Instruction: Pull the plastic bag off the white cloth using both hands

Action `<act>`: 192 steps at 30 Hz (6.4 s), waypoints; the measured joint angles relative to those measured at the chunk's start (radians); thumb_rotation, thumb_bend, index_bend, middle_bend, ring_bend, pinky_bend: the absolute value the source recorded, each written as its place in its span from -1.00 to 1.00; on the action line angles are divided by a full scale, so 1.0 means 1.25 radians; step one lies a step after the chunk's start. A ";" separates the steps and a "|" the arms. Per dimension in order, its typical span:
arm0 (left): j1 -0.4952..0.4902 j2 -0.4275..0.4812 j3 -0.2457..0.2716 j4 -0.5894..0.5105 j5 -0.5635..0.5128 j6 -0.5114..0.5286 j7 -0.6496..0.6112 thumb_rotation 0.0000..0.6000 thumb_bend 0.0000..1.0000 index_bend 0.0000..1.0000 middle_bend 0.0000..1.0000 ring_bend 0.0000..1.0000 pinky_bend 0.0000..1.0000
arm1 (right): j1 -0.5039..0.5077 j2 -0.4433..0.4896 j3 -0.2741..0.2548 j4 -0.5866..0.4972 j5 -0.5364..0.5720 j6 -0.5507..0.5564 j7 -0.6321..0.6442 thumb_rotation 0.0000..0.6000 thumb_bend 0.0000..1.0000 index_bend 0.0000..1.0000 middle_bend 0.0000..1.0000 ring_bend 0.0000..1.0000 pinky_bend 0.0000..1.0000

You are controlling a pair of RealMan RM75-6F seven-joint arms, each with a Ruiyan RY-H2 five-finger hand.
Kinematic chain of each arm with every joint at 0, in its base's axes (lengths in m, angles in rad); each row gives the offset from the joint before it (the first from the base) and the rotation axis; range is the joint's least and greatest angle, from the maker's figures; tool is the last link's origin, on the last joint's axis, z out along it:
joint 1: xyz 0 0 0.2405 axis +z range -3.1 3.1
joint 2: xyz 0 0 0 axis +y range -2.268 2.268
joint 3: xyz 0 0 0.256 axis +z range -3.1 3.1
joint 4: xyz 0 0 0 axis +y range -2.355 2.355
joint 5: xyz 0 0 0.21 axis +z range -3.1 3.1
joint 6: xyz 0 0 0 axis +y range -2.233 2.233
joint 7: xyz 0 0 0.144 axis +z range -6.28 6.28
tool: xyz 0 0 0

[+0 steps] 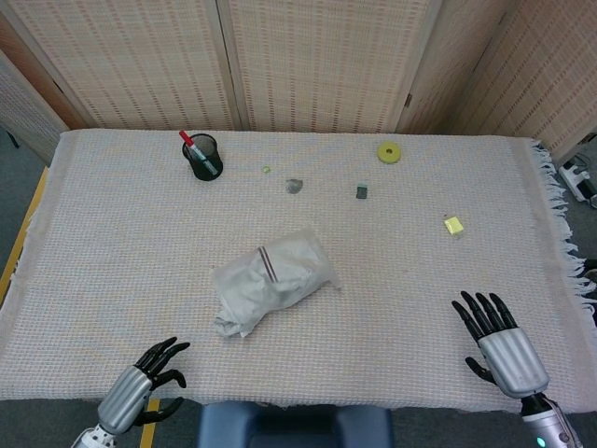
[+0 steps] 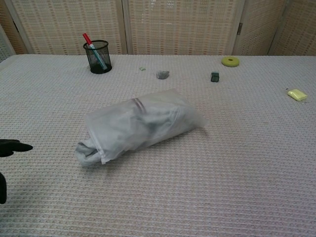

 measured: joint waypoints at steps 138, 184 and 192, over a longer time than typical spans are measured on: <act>-0.268 -0.379 -0.151 0.521 -0.235 -0.007 0.053 1.00 0.21 0.45 -0.76 -1.00 -0.82 | 0.368 -0.768 0.300 0.676 0.200 -0.161 0.260 1.00 0.00 0.32 -0.77 -1.00 -1.00; -0.222 -0.152 -0.166 0.545 -0.310 -0.064 -0.099 1.00 -0.73 -0.99 -1.00 -1.00 -0.85 | 0.164 -0.303 0.253 0.419 0.238 -0.094 0.296 1.00 -0.70 -1.00 -1.00 -1.00 -1.00; -0.208 0.090 -0.120 0.047 -0.336 -0.181 0.043 1.00 -0.74 -0.86 -1.00 -1.00 -0.92 | 0.085 -0.138 0.170 0.075 0.182 -0.023 -0.009 1.00 -0.75 -1.00 -1.00 -1.00 -1.00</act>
